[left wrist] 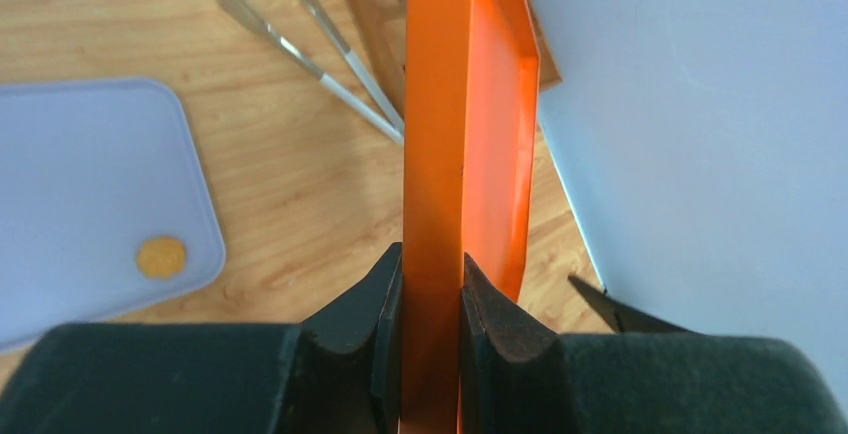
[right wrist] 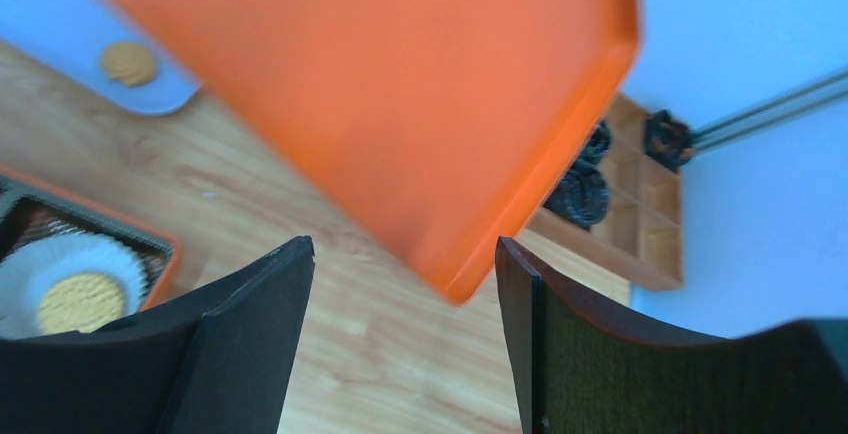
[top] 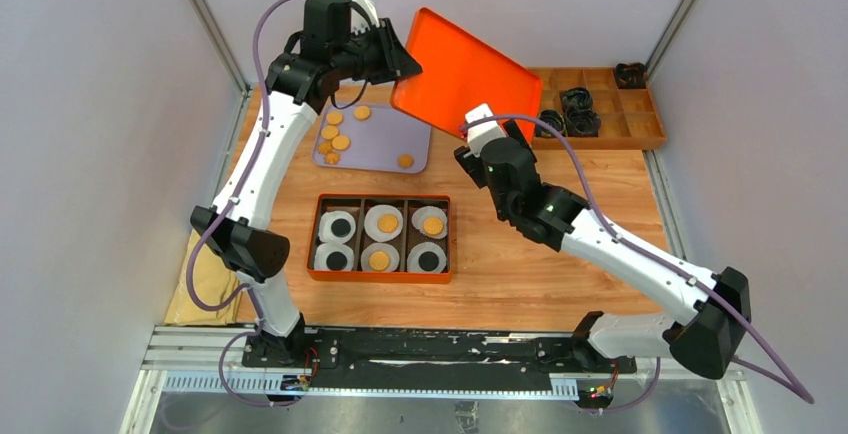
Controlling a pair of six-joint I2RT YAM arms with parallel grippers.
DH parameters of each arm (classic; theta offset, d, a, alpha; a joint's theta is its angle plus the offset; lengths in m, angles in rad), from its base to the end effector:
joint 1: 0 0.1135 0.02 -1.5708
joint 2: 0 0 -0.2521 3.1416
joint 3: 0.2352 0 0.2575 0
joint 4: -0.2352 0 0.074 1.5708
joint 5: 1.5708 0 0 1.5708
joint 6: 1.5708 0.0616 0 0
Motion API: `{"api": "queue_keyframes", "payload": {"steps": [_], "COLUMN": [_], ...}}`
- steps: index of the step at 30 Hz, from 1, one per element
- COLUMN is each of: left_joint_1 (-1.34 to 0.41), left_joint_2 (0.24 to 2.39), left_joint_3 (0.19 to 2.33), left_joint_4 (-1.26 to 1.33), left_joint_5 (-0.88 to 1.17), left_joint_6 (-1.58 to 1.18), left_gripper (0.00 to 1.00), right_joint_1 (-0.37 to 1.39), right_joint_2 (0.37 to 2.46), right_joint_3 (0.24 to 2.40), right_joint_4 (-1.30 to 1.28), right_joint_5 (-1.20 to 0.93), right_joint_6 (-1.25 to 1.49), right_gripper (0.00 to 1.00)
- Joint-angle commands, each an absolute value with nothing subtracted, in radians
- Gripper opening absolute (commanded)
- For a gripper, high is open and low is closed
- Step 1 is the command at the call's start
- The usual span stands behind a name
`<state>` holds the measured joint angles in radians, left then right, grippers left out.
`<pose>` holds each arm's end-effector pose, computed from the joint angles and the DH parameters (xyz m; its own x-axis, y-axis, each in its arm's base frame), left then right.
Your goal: Pack the cookies
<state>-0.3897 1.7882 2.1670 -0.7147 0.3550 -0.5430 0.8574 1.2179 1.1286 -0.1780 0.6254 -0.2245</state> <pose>0.3704 -0.1753 0.4646 -0.6020 -0.2765 -0.7491 0.4073 0.7005 -0.5859 0.2283 0.2087 0.3548 -0.1143 -0.4079 -0.9059 -0.2759 0.8890 -0.3655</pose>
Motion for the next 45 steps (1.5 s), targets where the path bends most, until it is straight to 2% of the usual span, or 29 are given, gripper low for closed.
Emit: {"api": "queue_keyframes", "payload": {"steps": [1,5,10,19,23,25,28,31,32,37,40,45], "left_joint_1": [-0.394,-0.393,-0.392,-0.375,-0.374,-0.373,-0.370,-0.369,-0.367,-0.364,-0.364,-0.364], "left_joint_2": [1.748,1.707,1.670,1.664,1.665,1.656,1.641,1.627,1.626,1.621,1.620,1.610], "left_joint_3": [2.136,2.098,2.094,2.091,2.089,2.085,2.075,2.067,2.062,2.043,2.038,2.045], "left_joint_4": [-0.788,-0.792,-0.807,-0.807,-0.807,-0.807,-0.808,-0.807,-0.807,-0.807,-0.807,-0.805], "left_joint_5": [0.395,0.426,0.439,0.461,0.478,0.474,0.474,0.471,0.471,0.471,0.459,0.393], "left_joint_6": [-0.587,-0.599,-0.599,-0.597,-0.602,-0.597,-0.592,-0.586,-0.582,-0.573,-0.558,-0.496], "left_gripper": [0.16,0.16,0.17,0.17,0.17,0.17,0.18,0.19,0.19,0.19,0.25,0.60], "right_joint_1": [0.869,0.866,0.870,0.880,0.864,0.864,0.861,0.857,0.856,0.854,0.848,0.835], "right_joint_2": [1.261,1.373,1.468,1.371,1.425,1.452,1.474,1.474,1.471,1.422,1.378,1.336], "right_joint_3": [1.066,1.020,0.994,0.921,0.944,0.958,0.978,1.001,1.009,1.053,1.113,1.288], "right_joint_4": [0.116,0.308,0.402,0.471,0.500,0.515,0.520,0.487,0.472,0.378,0.248,-0.092], "right_joint_5": [0.812,0.862,0.898,0.863,0.907,0.919,0.922,0.906,0.905,0.891,0.835,0.744], "right_joint_6": [-0.398,-0.490,-0.466,-0.416,-0.443,-0.452,-0.445,-0.433,-0.428,-0.418,-0.382,-0.305], "right_gripper": [0.72,0.71,0.71,0.72,0.70,0.63,0.42,0.05,0.00,0.00,0.00,0.00]}}
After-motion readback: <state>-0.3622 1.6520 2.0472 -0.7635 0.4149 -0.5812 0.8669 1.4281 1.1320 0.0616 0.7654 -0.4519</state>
